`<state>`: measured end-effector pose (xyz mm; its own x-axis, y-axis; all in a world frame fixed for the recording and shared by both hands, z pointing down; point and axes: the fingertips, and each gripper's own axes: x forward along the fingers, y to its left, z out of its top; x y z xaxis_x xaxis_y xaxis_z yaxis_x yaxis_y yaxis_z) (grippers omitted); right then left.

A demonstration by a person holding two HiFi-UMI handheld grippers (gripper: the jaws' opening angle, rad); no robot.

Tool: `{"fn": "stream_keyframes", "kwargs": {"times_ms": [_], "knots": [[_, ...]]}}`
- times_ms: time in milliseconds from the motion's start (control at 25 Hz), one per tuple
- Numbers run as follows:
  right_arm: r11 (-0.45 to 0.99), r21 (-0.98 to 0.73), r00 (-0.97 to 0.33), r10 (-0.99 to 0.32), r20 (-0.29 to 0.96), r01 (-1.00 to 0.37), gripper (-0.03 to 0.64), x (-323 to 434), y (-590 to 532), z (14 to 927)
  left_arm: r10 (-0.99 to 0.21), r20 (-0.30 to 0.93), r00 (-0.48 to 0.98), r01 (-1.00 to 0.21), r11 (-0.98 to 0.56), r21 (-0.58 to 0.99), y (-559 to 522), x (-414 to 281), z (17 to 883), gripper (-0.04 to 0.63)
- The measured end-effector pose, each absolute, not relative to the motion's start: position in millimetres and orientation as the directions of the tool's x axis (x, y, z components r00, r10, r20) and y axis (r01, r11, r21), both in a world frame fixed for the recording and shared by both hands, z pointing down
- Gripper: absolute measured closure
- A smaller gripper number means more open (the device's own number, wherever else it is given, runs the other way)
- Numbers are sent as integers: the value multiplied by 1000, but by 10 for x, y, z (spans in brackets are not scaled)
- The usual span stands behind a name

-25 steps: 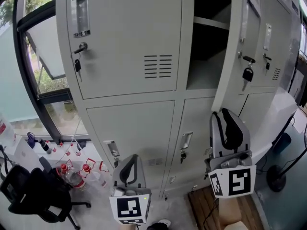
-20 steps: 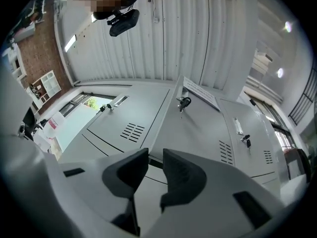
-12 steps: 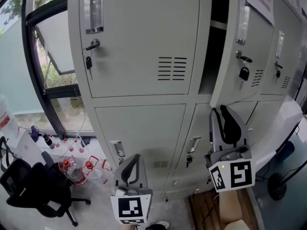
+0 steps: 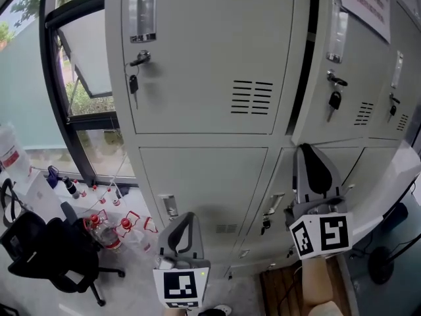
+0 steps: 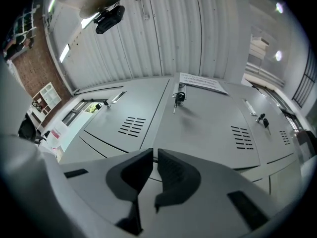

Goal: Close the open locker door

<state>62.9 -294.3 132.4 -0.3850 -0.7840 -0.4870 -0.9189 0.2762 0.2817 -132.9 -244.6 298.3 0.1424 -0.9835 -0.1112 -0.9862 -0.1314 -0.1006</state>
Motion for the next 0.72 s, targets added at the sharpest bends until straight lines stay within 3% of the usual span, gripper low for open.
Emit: {"fn": "stream_keyframes", "kwargs": {"times_ms": [720], "knots": [[268, 262, -360, -832, -422, -927, 575, 652, -3330, 1272, -991, -101, 89, -992, -79, -99, -2527, -1505, 3021, 594]]}}
